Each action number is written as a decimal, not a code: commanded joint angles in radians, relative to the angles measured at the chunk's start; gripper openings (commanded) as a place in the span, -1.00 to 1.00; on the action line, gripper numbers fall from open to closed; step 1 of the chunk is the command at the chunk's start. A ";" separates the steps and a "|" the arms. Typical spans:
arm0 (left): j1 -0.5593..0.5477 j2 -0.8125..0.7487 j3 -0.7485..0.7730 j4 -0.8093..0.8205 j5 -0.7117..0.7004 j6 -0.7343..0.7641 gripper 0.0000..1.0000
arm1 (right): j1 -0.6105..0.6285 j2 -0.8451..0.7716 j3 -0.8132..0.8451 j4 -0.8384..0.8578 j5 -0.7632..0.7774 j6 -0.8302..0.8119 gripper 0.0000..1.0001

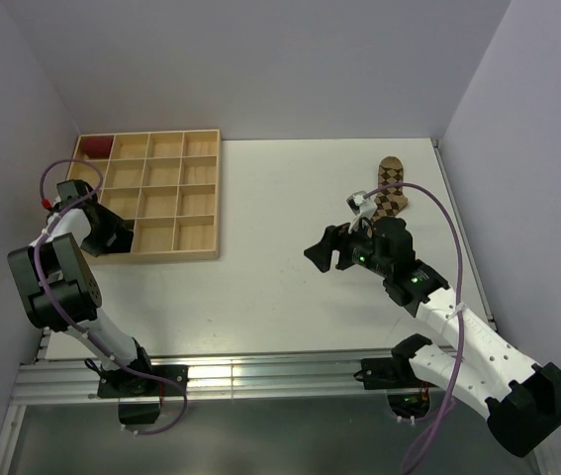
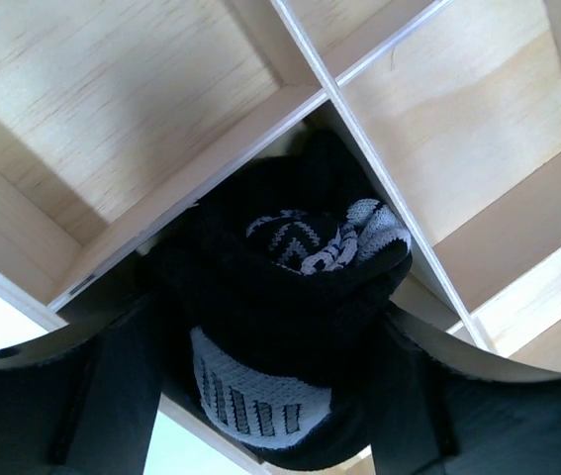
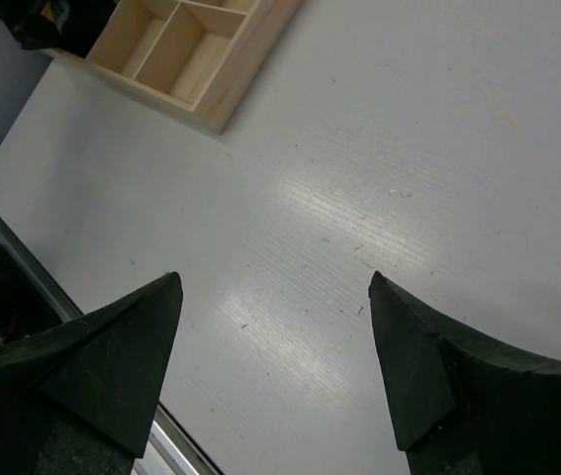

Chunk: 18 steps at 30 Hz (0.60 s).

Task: Roll the socks
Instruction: Place the sock in the storage box.

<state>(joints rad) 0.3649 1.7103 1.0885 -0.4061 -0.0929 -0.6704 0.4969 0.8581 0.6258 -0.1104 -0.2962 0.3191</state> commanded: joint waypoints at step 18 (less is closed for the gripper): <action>-0.001 -0.078 0.085 -0.198 -0.057 0.000 0.95 | 0.017 -0.027 -0.001 0.028 0.011 -0.026 0.66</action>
<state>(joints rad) 0.3603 1.6794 1.1511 -0.5255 -0.1051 -0.6735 0.5064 0.8536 0.6254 -0.1112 -0.2932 0.3126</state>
